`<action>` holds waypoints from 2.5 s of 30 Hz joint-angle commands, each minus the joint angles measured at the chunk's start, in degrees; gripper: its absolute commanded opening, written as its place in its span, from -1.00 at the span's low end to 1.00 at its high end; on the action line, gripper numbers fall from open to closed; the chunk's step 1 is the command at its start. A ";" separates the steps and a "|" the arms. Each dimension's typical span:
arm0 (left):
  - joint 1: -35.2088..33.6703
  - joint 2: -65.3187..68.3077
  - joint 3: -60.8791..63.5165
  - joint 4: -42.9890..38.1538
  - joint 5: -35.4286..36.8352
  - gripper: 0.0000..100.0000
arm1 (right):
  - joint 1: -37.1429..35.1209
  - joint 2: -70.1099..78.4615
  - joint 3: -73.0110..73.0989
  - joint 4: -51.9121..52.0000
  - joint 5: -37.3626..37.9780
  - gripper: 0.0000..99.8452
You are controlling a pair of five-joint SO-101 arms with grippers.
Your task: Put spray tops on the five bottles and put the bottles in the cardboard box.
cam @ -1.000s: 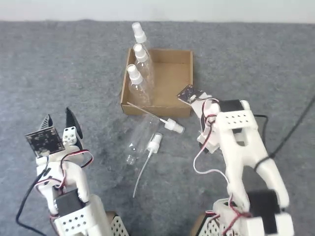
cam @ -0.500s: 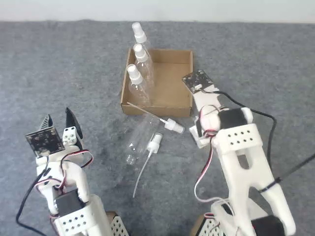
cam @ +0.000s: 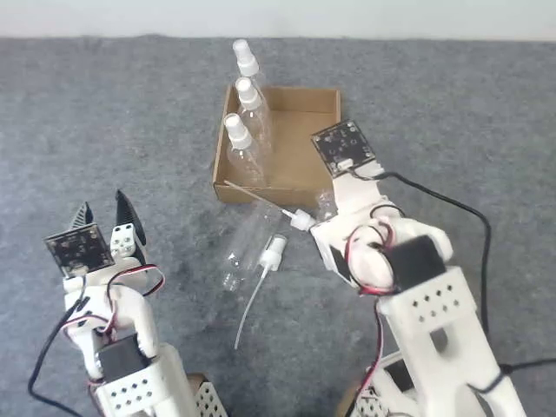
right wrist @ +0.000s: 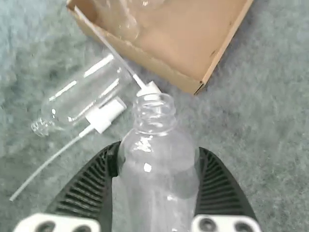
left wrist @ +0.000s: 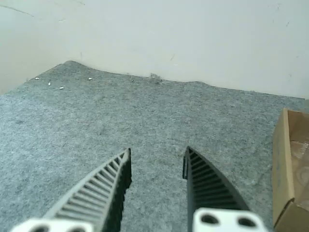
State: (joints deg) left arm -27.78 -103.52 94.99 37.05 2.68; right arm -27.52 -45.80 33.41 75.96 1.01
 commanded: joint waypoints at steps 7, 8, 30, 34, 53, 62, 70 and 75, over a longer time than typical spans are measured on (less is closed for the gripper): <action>-0.09 -0.88 -0.48 -2.02 0.00 -0.67 | -0.40 -12.79 7.82 -7.34 -1.58 -0.84; -0.09 -0.88 -0.48 -2.02 0.00 -0.67 | -0.40 -14.73 10.11 -9.19 -1.58 -0.84; 0.00 -0.88 -0.48 -2.02 0.00 -0.67 | 1.36 -38.55 35.34 -28.00 -1.23 -0.95; 0.70 -0.97 -0.66 -1.85 0.00 -0.67 | 5.41 -42.68 39.38 -31.60 -1.49 -0.95; 22.68 -0.62 -18.07 22.51 -11.78 -0.67 | 9.80 -53.58 49.67 -37.67 -1.67 -0.96; 32.70 -0.53 -19.12 27.60 -16.97 -0.67 | 18.95 -58.15 49.67 -37.67 -9.23 -0.95; 39.30 12.48 -22.73 25.93 -17.67 -0.67 | 25.45 -58.15 49.76 -40.13 -13.80 -0.95; 44.57 27.60 -30.29 26.29 -17.23 -0.67 | 26.07 -58.15 49.76 -40.31 -14.24 -0.95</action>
State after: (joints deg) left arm 13.27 -88.04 72.40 64.48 -14.64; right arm -2.29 -102.68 84.04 37.45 -12.53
